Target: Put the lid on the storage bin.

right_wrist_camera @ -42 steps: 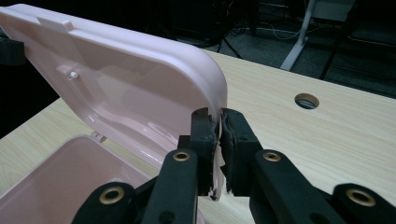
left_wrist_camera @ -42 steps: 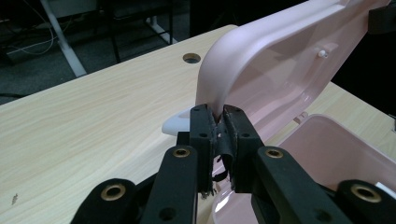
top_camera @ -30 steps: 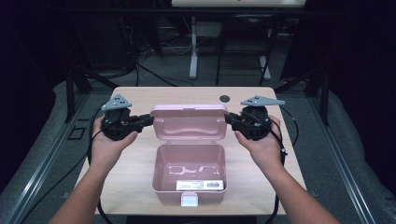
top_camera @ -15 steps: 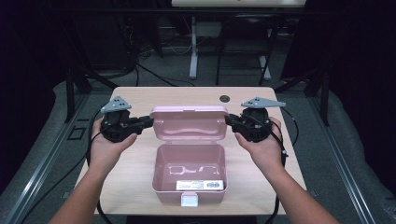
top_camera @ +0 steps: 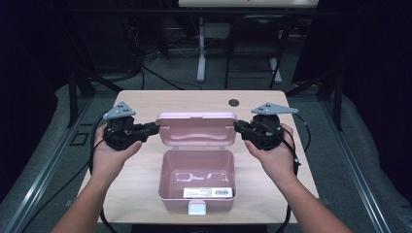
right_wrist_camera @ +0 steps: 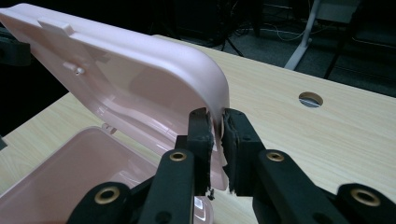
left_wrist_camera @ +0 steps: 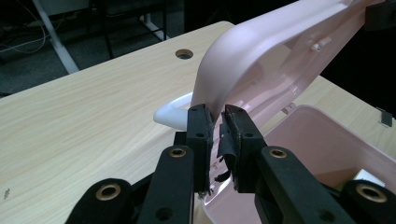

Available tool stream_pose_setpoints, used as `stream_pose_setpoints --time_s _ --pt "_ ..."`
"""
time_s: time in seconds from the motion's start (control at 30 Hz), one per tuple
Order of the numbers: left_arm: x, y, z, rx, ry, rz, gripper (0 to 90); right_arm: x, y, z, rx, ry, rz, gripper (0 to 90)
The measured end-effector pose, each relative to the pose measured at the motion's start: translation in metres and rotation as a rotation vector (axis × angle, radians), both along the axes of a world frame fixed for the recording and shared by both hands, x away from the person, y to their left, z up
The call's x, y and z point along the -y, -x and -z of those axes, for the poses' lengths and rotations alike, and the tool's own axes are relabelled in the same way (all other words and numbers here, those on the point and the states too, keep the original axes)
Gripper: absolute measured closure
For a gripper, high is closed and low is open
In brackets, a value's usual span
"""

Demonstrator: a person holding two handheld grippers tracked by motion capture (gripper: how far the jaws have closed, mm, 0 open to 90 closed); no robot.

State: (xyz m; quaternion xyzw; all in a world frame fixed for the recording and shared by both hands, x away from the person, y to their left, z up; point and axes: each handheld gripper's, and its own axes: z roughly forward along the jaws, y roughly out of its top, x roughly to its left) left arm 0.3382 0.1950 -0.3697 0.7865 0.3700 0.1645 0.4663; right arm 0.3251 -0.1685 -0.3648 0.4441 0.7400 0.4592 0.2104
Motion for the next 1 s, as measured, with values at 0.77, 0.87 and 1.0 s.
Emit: stream_pose_setpoints --time_s 0.77,0.87,1.0 --pt "-0.001 0.017 0.003 0.013 -0.019 0.011 81.1 0.001 0.019 0.003 0.014 -0.007 -0.021 79.8" --pt "-0.002 0.02 0.004 0.012 -0.011 0.014 81.2 0.002 0.022 0.004 0.013 -0.008 -0.026 79.8" --pt "-0.002 0.024 0.006 0.012 -0.004 0.019 81.2 0.003 0.025 0.005 0.014 -0.013 -0.031 79.8"
